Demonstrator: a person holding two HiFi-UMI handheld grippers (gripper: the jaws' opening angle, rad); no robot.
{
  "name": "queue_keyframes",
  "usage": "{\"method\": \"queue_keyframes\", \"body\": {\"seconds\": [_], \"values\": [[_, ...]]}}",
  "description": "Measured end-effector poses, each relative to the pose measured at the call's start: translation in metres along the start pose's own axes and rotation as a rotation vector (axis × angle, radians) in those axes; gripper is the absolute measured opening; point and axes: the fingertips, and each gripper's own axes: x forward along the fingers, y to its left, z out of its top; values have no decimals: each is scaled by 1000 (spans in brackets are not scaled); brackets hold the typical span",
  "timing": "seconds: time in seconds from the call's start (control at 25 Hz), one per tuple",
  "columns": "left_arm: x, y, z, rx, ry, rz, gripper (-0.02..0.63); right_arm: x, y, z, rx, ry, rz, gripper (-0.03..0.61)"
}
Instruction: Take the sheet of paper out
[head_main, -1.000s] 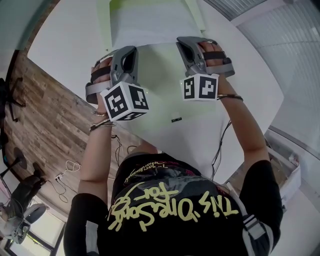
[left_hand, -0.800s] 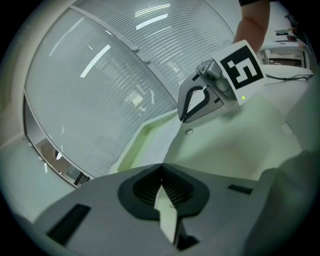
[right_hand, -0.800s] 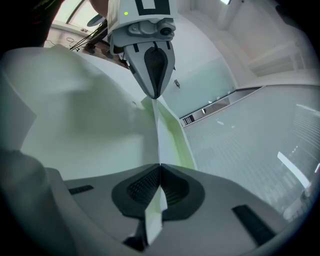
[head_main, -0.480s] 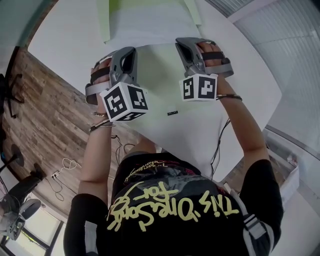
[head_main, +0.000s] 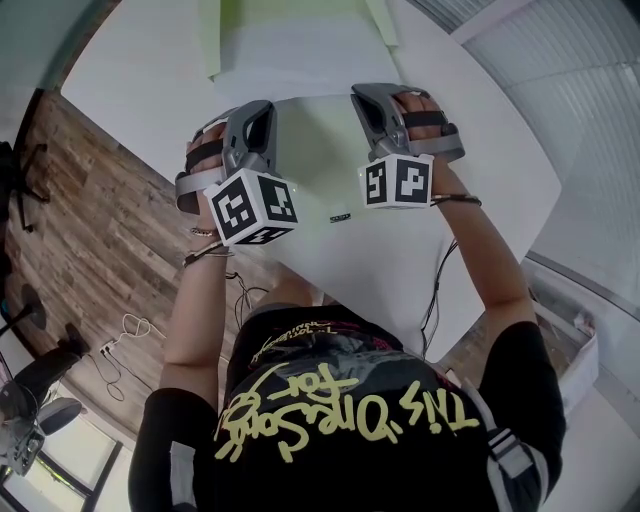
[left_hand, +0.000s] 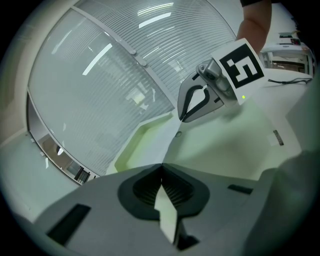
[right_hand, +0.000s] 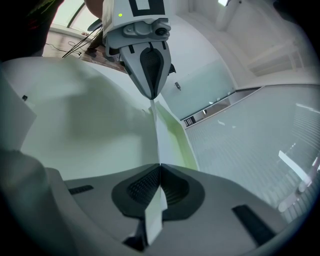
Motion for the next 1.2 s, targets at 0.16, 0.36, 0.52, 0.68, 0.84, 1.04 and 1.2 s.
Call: {"method": "queue_keyframes", "body": {"seconds": [0.16,0.36,0.52,0.68,0.84,1.04,1.2], "values": [[-6,-9,4,-2,0,-2,8,-10,4,-3,5,1,-4,9],[-15,-19,6,-10,5,-3,8,-20,8,-4,14,-4,-3,9],[-19,-26,7,-15,13,1,8,-25,11,-4,15,-14,-3,9],[-25,-32,10,-23,15,10,8,-33,16,-7,14,-21,-3,9],[-30,-38,11,-32,23,20,8,-40,21,-7,12,-31,1,9],[-44,-48,16,-39,30,25,8,-56,23,-6,8,-42,4,9],[-51,-55,14,-43,38,28,8,-62,26,-3,9,-49,7,9]]}}
